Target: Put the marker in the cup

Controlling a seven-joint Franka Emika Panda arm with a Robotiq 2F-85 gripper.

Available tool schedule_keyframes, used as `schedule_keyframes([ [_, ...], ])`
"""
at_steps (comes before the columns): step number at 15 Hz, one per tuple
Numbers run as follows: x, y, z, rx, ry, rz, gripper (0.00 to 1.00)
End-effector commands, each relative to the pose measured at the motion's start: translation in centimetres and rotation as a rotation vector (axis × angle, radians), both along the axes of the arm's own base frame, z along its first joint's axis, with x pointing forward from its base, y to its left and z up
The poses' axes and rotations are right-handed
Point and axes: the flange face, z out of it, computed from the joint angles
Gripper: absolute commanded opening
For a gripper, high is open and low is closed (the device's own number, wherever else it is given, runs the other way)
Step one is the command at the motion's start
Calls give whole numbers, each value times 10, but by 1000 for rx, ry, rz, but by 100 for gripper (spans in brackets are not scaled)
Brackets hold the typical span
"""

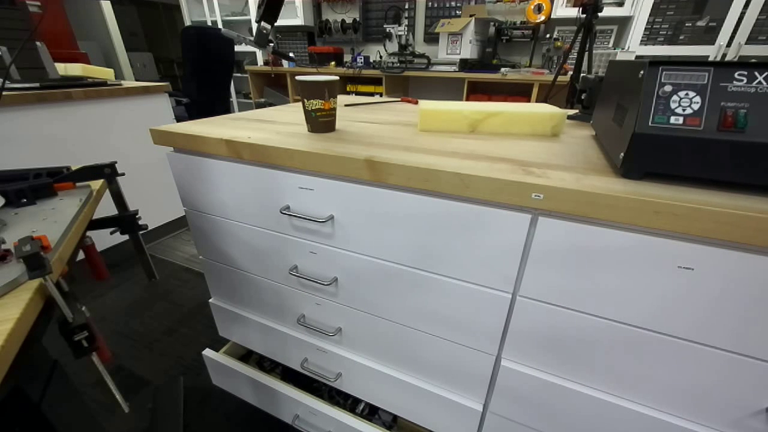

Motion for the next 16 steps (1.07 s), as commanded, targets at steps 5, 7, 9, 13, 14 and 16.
schedule_keyframes([
  [5,10,-13,-17,-5,-19,-19,3],
  [7,14,-19,-23,-6,-15,-30,3],
  [9,17,-23,-28,-7,-12,-40,3],
  [13,24,-27,-33,-6,-15,-50,3],
  [14,25,-28,-33,-5,-15,-51,3],
  [16,28,-28,-34,-4,-18,-52,3],
])
